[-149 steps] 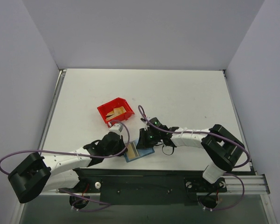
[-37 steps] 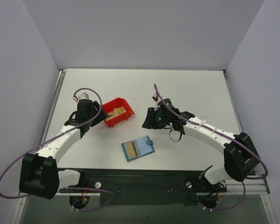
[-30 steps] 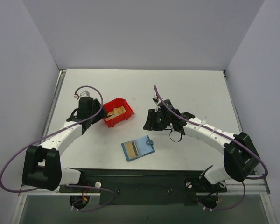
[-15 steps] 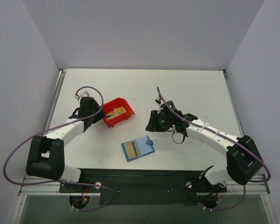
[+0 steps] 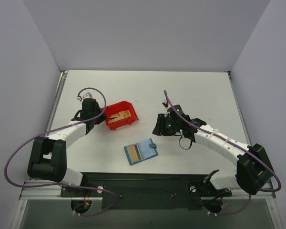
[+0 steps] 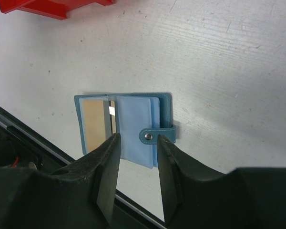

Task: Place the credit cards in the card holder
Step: Pick up the storage box at the center of the board.

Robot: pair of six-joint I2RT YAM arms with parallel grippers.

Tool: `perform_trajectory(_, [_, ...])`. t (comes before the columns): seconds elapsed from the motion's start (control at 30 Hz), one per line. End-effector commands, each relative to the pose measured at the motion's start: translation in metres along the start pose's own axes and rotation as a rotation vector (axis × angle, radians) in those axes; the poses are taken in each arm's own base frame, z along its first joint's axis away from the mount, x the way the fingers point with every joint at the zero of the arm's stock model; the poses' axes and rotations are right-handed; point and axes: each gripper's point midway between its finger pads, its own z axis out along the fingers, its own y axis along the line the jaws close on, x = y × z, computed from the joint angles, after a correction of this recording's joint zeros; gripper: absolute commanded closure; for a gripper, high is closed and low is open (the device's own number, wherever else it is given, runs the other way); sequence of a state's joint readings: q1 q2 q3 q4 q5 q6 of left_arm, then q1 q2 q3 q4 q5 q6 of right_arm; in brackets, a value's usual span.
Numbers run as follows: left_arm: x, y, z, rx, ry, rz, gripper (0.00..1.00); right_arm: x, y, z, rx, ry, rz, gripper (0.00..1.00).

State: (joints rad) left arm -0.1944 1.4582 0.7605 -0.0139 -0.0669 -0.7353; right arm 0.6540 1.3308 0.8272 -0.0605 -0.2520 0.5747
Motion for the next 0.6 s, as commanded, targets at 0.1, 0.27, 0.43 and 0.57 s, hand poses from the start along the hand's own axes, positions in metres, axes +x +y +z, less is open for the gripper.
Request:
perform_trajectory(0.1, [-0.008, -0.017, -0.003, 0.098, -0.035, -0.002, 1.0, -0.004, -0.004, -0.006, 0.023, -0.02, -0.005, 0.68])
perform_trajectory(0.27, [-0.005, -0.021, -0.019, 0.139, -0.049, 0.011, 1.0, -0.003, -0.008, -0.008, 0.038, -0.025, 0.0, 0.68])
perform_trajectory(0.43, [-0.011, -0.031, -0.046, 0.186, -0.085, 0.032, 1.0, -0.006, -0.008, -0.015, 0.04, -0.048, 0.014, 0.68])
perform_trajectory(0.57, [-0.018, -0.035, -0.063, 0.208, -0.113, 0.059, 1.0, -0.008, -0.01, -0.019, 0.057, -0.06, 0.016, 0.68])
